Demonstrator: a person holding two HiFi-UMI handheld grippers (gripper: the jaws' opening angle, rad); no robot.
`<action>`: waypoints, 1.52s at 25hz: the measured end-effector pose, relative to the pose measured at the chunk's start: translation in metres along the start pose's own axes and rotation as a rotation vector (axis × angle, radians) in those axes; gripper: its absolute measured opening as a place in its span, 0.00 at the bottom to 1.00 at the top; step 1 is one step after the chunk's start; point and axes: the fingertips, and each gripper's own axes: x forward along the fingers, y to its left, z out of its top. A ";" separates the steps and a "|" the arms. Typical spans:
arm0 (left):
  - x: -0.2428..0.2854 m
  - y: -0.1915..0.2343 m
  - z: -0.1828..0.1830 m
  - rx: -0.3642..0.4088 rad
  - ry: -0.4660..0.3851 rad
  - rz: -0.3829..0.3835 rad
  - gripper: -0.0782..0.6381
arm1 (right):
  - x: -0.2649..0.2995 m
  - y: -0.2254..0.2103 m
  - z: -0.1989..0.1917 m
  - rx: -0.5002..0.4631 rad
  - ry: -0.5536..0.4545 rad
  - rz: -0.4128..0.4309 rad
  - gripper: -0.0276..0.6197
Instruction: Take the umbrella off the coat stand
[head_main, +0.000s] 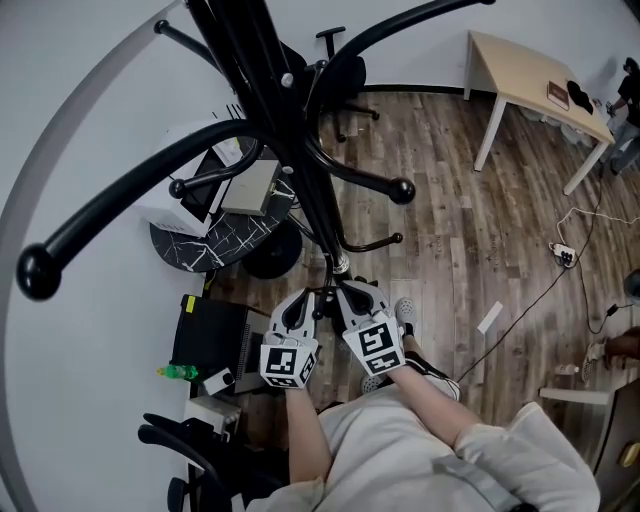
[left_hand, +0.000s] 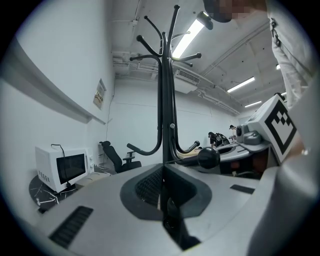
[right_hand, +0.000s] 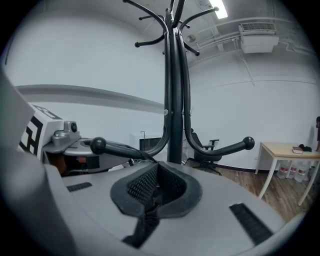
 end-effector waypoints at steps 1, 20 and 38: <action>-0.001 -0.001 0.001 0.000 -0.001 0.001 0.14 | -0.002 0.000 0.001 -0.001 -0.001 -0.002 0.06; -0.021 -0.003 0.011 -0.012 -0.034 0.027 0.14 | -0.017 0.019 0.015 -0.005 -0.031 0.022 0.06; -0.044 -0.015 0.019 -0.021 -0.050 0.050 0.14 | -0.038 0.038 0.018 -0.010 -0.046 0.050 0.06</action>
